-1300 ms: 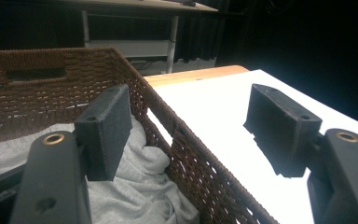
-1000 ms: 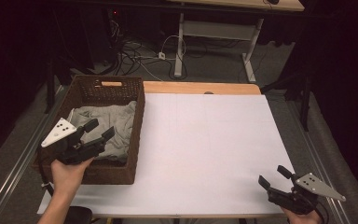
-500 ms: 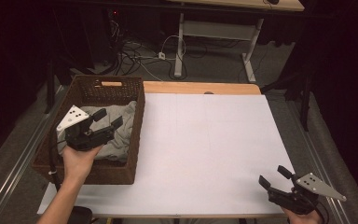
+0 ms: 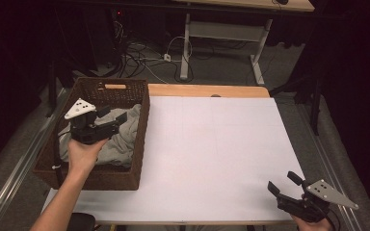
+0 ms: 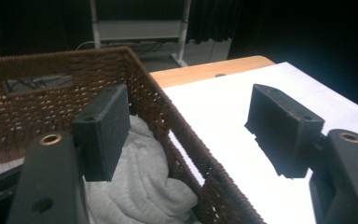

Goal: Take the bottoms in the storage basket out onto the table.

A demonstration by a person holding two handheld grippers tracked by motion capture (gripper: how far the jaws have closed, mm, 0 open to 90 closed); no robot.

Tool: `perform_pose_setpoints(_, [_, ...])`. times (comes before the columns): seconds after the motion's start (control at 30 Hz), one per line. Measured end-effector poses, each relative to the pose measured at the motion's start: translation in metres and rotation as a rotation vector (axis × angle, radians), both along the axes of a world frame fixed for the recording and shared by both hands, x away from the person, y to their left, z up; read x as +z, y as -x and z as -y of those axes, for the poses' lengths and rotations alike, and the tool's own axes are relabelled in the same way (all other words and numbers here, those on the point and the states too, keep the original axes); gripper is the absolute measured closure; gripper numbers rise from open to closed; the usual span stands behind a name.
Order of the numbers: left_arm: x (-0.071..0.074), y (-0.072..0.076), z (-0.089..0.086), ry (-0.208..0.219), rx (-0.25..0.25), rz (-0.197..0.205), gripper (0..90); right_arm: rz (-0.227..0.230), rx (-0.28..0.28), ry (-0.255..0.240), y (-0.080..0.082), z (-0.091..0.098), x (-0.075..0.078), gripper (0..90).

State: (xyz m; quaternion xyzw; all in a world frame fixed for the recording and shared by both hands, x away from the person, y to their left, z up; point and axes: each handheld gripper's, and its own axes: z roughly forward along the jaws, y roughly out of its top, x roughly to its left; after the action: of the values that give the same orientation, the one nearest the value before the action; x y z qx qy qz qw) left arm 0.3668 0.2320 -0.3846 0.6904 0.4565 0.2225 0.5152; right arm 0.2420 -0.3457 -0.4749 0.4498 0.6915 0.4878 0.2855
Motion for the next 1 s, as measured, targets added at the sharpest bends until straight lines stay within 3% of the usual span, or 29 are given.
perform_pose_setpoints(0.13, [0.000, -0.005, -0.001, -0.013, 0.010, -0.009, 29.1, 0.002, 0.002, 0.002, 0.000, 0.000, 0.000, 18.4])
perform_pose_setpoints(0.5, [-0.011, -0.034, -0.004, -0.056, 0.044, -0.112, 23.9, 0.003, 0.006, 0.007, 0.001, -0.001, 0.000, 18.4])
perform_pose_setpoints(0.53, [-0.011, -0.035, -0.004, -0.061, 0.044, -0.124, 23.9, 0.006, 0.004, 0.007, 0.002, 0.000, 0.001, 18.5])
perform_pose_setpoints(0.57, [-0.012, -0.036, -0.005, -0.067, 0.040, -0.170, 23.9, 0.008, 0.002, 0.007, 0.002, 0.000, 0.001, 18.4])
perform_pose_setpoints(0.73, [-0.012, -0.036, -0.008, -0.094, 0.050, -0.200, 24.1, 0.012, -0.014, 0.006, 0.003, 0.000, 0.001, 18.7])
perform_pose_setpoints(0.87, [-0.016, -0.042, -0.013, -0.142, 0.069, -0.259, 23.8, 0.011, -0.009, 0.001, 0.003, 0.001, 0.001, 18.7])
perform_pose_setpoints(0.9, [-0.017, -0.046, -0.016, -0.149, 0.076, -0.285, 22.3, 0.016, -0.002, 0.003, 0.003, 0.001, 0.001, 18.7])
perform_pose_setpoints(0.93, [-0.017, -0.046, -0.016, -0.149, 0.076, -0.285, 21.3, 0.016, -0.002, 0.003, 0.003, 0.001, 0.001, 18.7])
perform_pose_setpoints(0.97, [-0.018, -0.051, -0.018, -0.153, 0.074, -0.318, 19.9, 0.020, 0.003, -0.006, 0.003, 0.001, 0.002, 18.7])
perform_pose_setpoints(1.0, [-0.018, -0.051, -0.018, -0.153, 0.074, -0.318, 19.0, 0.020, 0.003, -0.006, 0.003, 0.001, 0.002, 18.7])
